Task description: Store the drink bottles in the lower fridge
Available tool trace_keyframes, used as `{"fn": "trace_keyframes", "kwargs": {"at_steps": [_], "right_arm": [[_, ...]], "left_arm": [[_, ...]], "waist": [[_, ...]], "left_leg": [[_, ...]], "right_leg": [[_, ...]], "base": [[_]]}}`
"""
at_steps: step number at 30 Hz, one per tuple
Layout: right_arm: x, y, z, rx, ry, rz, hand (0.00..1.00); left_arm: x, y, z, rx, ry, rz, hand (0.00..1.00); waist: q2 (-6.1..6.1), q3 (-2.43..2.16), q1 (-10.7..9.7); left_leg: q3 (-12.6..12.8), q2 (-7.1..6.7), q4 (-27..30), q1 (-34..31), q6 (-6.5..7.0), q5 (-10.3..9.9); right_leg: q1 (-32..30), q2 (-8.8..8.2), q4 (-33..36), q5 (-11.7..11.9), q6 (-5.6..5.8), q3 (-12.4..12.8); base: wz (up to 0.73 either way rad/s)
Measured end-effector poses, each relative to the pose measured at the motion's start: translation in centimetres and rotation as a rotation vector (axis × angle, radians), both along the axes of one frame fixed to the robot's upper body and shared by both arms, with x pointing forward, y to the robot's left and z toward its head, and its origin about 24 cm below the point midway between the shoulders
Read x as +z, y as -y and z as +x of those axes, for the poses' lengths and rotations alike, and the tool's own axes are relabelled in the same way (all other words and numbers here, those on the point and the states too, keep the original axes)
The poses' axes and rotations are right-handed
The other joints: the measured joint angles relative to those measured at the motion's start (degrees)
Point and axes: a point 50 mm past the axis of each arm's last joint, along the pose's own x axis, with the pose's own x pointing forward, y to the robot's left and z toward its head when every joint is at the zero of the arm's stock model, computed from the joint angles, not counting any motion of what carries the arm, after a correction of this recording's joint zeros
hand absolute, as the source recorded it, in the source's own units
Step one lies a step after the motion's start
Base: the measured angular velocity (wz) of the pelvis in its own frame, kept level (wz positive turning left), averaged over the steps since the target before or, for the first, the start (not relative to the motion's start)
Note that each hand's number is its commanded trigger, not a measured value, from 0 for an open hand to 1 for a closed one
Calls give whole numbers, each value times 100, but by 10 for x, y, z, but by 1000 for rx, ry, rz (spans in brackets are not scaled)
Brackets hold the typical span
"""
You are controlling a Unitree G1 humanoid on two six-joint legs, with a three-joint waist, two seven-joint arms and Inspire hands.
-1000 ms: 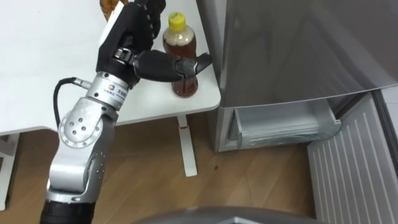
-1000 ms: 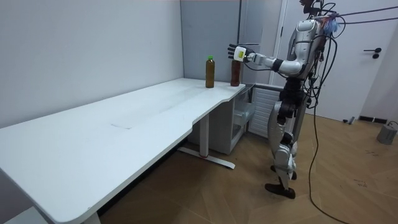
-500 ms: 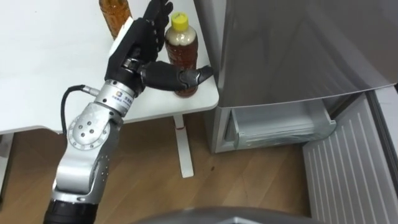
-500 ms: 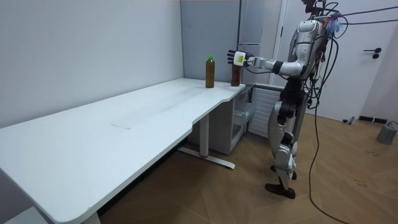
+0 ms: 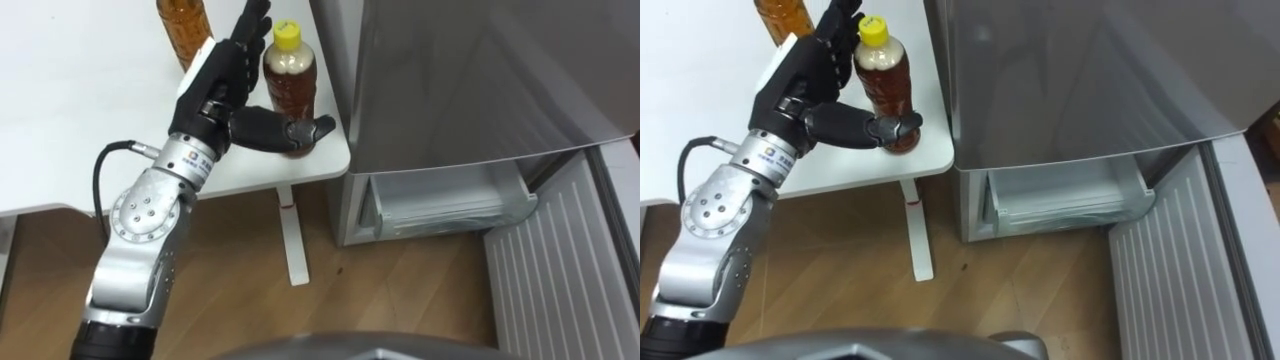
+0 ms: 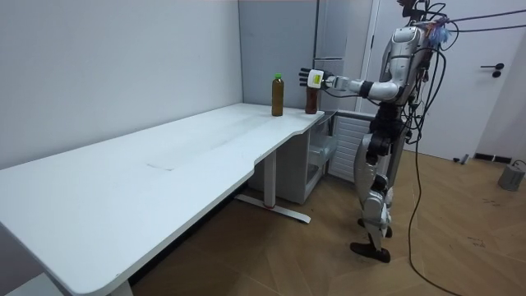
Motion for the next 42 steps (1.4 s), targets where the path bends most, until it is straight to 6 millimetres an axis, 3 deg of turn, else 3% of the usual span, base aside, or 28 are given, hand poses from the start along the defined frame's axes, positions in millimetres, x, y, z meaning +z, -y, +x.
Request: {"fn": "trace_keyframes", "kwargs": {"at_steps": [5,20,42], "right_arm": [[0,0,1,13,1,-1,0],[0,0,6,18,17,24,0],[0,-2,5,5,15,24,0]], "left_arm": [[-4,-1,0,2,-21,-22,0],[-17,-11,3,36,-107,-228,0],[-23,-19,31,74,-152,-248,0]], "waist": [[70,1,-6],[130,7,-24],[186,12,-51]], "left_leg": [[16,12,-47,1,-2,1],[49,17,-31,6,-8,5],[159,18,-75,-36,-26,17]], "right_leg": [[-35,8,6,1,-2,14],[-42,12,5,1,-4,92],[-184,50,0,14,-23,246]], "base": [[-1],[0],[-3]]}}
